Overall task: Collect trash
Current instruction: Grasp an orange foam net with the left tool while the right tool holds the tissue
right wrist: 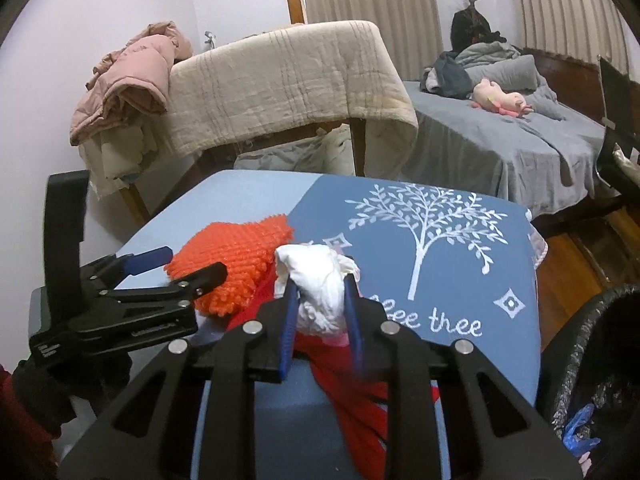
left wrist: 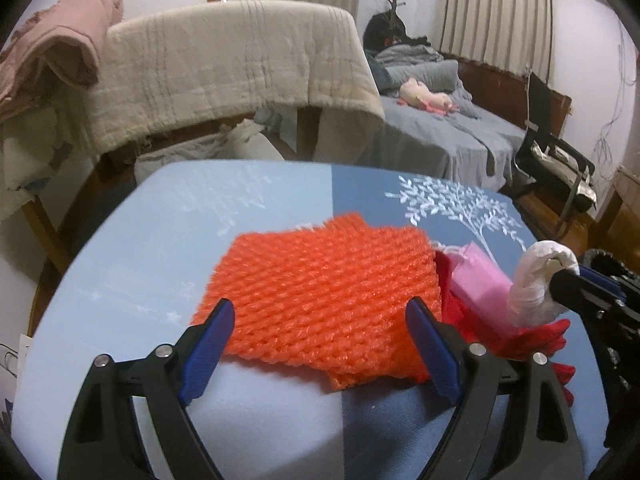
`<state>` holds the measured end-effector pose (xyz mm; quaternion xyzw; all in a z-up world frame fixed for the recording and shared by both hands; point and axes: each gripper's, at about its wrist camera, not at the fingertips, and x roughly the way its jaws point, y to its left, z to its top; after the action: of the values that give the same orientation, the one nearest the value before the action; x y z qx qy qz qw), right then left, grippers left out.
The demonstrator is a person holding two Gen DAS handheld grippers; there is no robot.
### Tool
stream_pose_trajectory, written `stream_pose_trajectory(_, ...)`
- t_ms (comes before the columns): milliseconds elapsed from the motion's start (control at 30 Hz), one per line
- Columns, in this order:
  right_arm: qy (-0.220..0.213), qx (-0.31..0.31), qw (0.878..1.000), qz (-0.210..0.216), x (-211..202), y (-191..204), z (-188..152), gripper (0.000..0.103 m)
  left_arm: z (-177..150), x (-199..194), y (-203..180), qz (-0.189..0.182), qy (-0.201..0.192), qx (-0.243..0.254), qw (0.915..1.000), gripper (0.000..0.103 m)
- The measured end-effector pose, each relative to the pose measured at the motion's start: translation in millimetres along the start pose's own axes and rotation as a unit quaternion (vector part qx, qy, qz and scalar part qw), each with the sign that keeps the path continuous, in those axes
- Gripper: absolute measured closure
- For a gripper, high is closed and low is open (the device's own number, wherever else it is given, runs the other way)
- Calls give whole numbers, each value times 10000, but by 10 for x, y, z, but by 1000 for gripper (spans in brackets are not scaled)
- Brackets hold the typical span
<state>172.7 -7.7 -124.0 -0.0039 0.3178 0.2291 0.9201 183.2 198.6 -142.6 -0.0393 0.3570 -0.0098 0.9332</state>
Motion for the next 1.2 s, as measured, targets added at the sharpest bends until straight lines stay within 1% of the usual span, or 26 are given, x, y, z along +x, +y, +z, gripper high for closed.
stream_pose_trajectory(33, 7, 4, 10000, 1, 0, -4, -10, 81, -4, 24, -8, -57, 48, 21, 10000, 28)
stream_pose_trajectory(67, 13, 5, 10000, 0, 3, -6, -22, 81, -16, 38, -13, -102, 83, 33, 9999, 31)
stream_pose_trajectory(100, 18, 5, 10000, 1, 1, -9, -31, 81, -23, 48, -15, -133, 106, 37, 9998, 38)
stream_pose_trajectory(167, 32, 12, 10000, 0, 6, -6, -42, 81, -23, 73, -23, -233, 154, 35, 9996, 46)
stream_pose_trajectory(233, 41, 22, 10000, 1, 8, -5, -50, 81, -27, 95, -31, -249, 184, 59, 9995, 56)
stream_pose_trajectory(267, 43, 28, 10000, 1, 8, -4, -54, 81, -30, 108, -36, -248, 194, 69, 9995, 59)
stream_pose_trajectory(333, 42, 33, 10000, 7, 0, 0, -60, 81, -29, 112, -37, -250, 183, 63, 9995, 71)
stream_pose_trajectory(400, 40, 30, 10000, 8, -1, 0, -59, 81, -32, 115, -25, -231, 159, 23, 9996, 78)
stream_pose_trajectory(433, 40, 26, 10000, 11, 0, 2, -58, 81, -33, 105, -21, -282, 128, 14, 9995, 84)
stream_pose_trajectory(533, 19, -16, 10000, -8, -20, 16, -66, 81, -41, 52, -23, -234, 7, 47, 9997, 89)
stream_pose_trajectory(633, -9, -15, 10000, -15, -56, 13, -69, 81, -46, -3, -33, -190, -103, 59, 9997, 91)
stream_pose_trajectory(767, -81, 14, 10000, -23, -142, -4, -56, 81, 2, -172, -6, -155, -363, -54, 9992, 92)
stream_pose_trajectory(1000, -312, 58, 9995, -22, -336, -9, 18, 81, 111, -541, -48, 15, -813, 44, 9967, 92)
stream_pose_trajectory(1200, -459, 105, 9989, -29, -501, -38, 77, 81, 187, -805, -97, 20, -1079, 32, 9942, 92)
